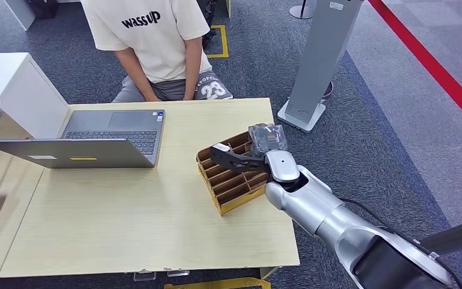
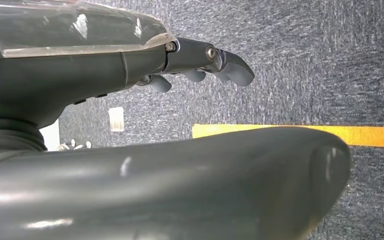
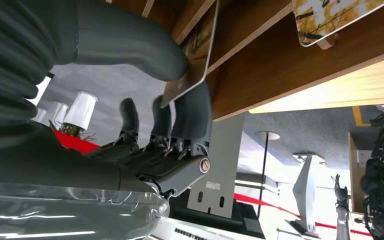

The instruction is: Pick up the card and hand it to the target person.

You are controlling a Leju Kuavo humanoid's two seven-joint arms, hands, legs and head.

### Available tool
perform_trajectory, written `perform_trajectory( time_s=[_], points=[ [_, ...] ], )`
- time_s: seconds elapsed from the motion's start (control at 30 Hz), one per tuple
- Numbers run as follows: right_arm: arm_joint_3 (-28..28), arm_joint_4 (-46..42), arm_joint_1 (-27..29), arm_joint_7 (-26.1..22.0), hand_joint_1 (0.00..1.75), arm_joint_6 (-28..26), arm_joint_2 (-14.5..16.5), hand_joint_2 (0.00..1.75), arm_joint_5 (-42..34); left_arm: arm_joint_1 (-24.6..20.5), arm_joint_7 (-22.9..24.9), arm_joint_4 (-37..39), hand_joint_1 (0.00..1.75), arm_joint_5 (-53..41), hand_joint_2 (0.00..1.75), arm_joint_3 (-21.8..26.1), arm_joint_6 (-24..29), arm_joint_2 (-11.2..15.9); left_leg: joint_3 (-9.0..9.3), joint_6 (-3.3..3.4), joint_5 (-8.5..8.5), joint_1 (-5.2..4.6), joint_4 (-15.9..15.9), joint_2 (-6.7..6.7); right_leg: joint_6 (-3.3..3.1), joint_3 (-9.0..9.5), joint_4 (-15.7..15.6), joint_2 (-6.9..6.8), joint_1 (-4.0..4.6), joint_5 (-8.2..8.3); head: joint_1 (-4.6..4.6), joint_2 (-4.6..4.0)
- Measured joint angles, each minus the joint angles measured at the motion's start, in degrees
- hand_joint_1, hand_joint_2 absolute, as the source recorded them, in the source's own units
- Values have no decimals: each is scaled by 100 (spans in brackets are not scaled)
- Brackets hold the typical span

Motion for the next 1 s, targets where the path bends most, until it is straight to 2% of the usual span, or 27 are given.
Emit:
perform_trajectory(
  time_s=[0.27,0.4,0.77,1.0],
  points=[
    [4,40,-40,-31,169,-14,29,175,-55,13,0,0,0,0,0,1,0,0,3,0,0,0,0,0,0,1,0,0,0,0,-1,0],
    [22,72,-66,-32,170,-15,42,175,-80,15,-16,0,0,1,175,0,-29,0,3,0,1,0,0,0,0,2,0,0,0,0,-1,0],
    [78,86,-91,-67,171,-19,49,175,-171,22,-135,0,0,81,175,-22,-233,3,6,0,1,0,0,0,0,3,0,1,0,1,1,0],
    [84,-99,-87,62,171,-75,26,175,-219,58,-55,0,0,142,175,-22,-157,13,6,0,1,0,0,1,-1,2,1,3,0,1,-2,0]
  ],
)
